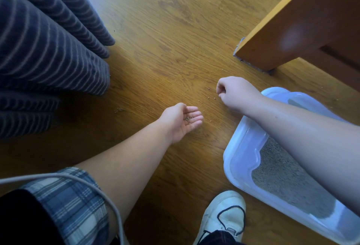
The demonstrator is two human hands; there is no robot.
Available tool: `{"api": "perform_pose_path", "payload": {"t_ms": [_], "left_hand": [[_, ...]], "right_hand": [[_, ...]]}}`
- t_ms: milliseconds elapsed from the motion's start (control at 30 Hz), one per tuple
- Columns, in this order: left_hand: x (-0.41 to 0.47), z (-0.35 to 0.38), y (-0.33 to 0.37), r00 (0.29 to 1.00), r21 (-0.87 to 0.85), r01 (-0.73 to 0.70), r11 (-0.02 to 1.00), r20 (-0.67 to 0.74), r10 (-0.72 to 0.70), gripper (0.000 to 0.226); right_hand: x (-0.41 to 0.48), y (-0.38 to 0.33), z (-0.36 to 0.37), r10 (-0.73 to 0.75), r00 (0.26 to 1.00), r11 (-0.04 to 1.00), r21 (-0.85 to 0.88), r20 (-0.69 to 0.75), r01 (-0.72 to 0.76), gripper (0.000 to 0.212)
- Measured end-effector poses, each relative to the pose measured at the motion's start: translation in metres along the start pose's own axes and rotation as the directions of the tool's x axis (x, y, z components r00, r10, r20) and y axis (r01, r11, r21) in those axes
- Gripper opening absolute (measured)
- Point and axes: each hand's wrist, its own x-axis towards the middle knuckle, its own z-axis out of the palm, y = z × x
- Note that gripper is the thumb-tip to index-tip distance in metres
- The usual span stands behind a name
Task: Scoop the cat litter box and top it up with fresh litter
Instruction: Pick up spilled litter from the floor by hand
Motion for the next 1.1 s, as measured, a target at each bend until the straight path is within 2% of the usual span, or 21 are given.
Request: {"api": "perform_pose_path", "payload": {"t_ms": [133,333,600,867,1100], "left_hand": [[0.001,-0.008,-0.001,0.999,0.002,0.005,1.000,-0.037,-0.005,0.034],[-0.001,-0.015,-0.002,0.999,-0.005,0.000,1.000,-0.047,0.000,0.033],[-0.007,-0.014,0.002,0.999,-0.008,-0.026,1.000,-0.022,0.025,0.033],[-0.010,-0.018,0.001,0.999,-0.010,-0.030,0.999,-0.017,0.030,0.033],[-0.011,-0.020,0.000,1.000,-0.016,-0.025,1.000,-0.007,0.024,0.033]], "right_hand": [[0.004,0.003,0.004,0.034,0.999,0.998,-0.061,0.036,-0.032,0.015],[0.003,-0.006,0.012,-0.049,0.997,0.994,-0.100,0.052,0.054,0.011],[0.007,-0.011,0.015,-0.077,0.996,0.980,-0.179,0.054,0.086,0.010],[0.010,-0.017,0.014,-0.105,0.994,0.989,-0.100,0.044,0.108,0.013],[0.010,-0.022,0.018,-0.124,0.990,0.968,-0.212,0.074,0.137,0.016]]}}
